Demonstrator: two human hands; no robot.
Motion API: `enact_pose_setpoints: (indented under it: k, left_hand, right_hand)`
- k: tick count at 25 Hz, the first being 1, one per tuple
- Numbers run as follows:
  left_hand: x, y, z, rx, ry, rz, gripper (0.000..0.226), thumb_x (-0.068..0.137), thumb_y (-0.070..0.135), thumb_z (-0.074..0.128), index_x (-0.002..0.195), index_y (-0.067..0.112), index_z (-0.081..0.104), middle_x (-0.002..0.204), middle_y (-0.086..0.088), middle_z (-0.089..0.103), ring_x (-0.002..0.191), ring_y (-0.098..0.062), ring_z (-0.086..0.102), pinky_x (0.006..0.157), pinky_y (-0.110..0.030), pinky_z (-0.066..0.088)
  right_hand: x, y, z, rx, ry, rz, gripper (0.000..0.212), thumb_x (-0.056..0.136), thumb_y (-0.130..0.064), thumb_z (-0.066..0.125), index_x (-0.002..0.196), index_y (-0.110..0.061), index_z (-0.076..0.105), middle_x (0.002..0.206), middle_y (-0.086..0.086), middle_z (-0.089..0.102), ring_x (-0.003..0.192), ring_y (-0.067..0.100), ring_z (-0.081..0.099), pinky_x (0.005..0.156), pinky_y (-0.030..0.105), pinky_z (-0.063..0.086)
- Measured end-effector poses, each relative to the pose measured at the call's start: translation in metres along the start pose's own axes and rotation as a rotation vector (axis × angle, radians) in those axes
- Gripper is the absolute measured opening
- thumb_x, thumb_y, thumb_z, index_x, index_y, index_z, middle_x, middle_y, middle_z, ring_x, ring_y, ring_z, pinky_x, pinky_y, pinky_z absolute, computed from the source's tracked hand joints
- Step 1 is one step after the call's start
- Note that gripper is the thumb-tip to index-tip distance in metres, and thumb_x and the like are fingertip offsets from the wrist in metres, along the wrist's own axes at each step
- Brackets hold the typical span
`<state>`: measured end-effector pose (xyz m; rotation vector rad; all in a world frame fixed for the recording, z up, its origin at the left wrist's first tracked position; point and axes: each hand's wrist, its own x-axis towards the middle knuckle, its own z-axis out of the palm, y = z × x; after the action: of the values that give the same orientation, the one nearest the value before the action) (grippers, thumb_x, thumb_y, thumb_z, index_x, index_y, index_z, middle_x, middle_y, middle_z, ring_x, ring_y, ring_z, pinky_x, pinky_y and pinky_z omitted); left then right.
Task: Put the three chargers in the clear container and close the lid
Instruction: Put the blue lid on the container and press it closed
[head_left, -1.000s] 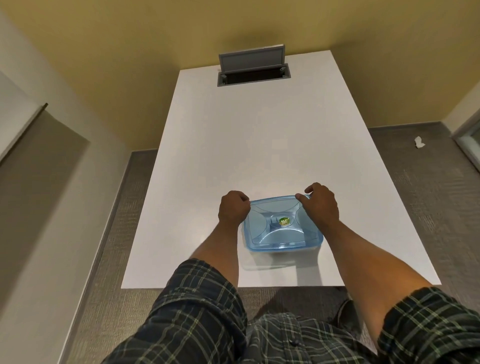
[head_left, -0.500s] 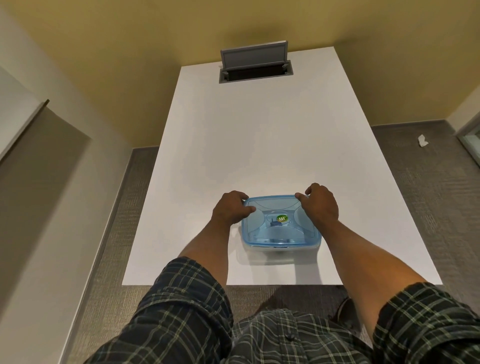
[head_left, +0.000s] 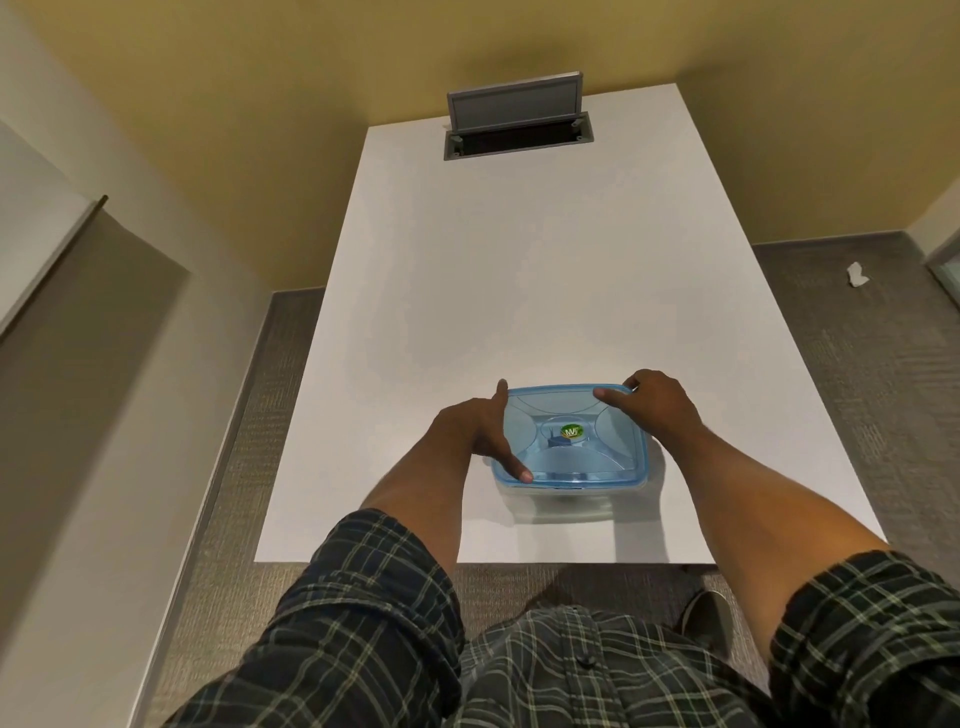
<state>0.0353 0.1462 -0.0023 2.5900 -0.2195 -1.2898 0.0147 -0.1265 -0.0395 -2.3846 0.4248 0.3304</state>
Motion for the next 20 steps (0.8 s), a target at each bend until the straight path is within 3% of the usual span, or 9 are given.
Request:
enact_pose_setpoints:
  k: [3, 9, 14, 20]
  left_hand:
    - [-0.004, 0.004, 0.001, 0.104, -0.033, -0.027, 0.168, 0.054, 0.053, 0.098, 0.156, 0.023, -0.032, 0.165, -0.010, 0.035, 0.149, -0.031, 0.037, 0.120, -0.049, 0.036]
    - [-0.013, 0.010, 0.004, 0.236, 0.035, -0.001, 0.164, 0.057, 0.055, 0.095, 0.158, 0.015, -0.028, 0.157, -0.013, 0.045, 0.144, -0.033, 0.045, 0.114, -0.046, 0.041]
    - [-0.013, 0.010, 0.015, 0.206, 0.056, -0.002, 0.166, 0.059, 0.049, 0.096, 0.155, 0.014, -0.035, 0.151, -0.016, 0.051, 0.138, -0.034, 0.051, 0.112, -0.045, 0.044]
    - [-0.012, 0.011, 0.013, 0.264, 0.076, -0.013, 0.168, 0.055, 0.055, 0.096, 0.157, 0.013, -0.031, 0.145, -0.015, 0.057, 0.132, -0.034, 0.057, 0.108, -0.044, 0.047]
  right_hand:
    - [-0.001, 0.002, 0.001, 0.013, 0.011, 0.001, 0.057, 0.075, -0.069, 0.070, 0.088, -0.013, 0.063, 0.087, 0.003, 0.066, 0.083, 0.023, 0.061, 0.062, 0.032, 0.042]
    - [-0.004, 0.001, 0.004, -0.012, 0.049, -0.033, 0.059, 0.076, -0.069, 0.069, 0.092, -0.013, 0.065, 0.088, 0.002, 0.066, 0.082, 0.023, 0.061, 0.063, 0.032, 0.043]
    - [0.000, 0.003, -0.001, -0.033, 0.048, -0.069, 0.056, 0.075, -0.062, 0.075, 0.097, -0.011, 0.070, 0.092, 0.004, 0.069, 0.089, 0.025, 0.063, 0.073, 0.036, 0.049]
    - [0.007, 0.009, 0.000, 0.086, 0.012, -0.095, 0.043, 0.083, -0.049, 0.074, 0.095, -0.008, 0.078, 0.080, 0.002, 0.067, 0.082, 0.022, 0.062, 0.069, 0.029, 0.042]
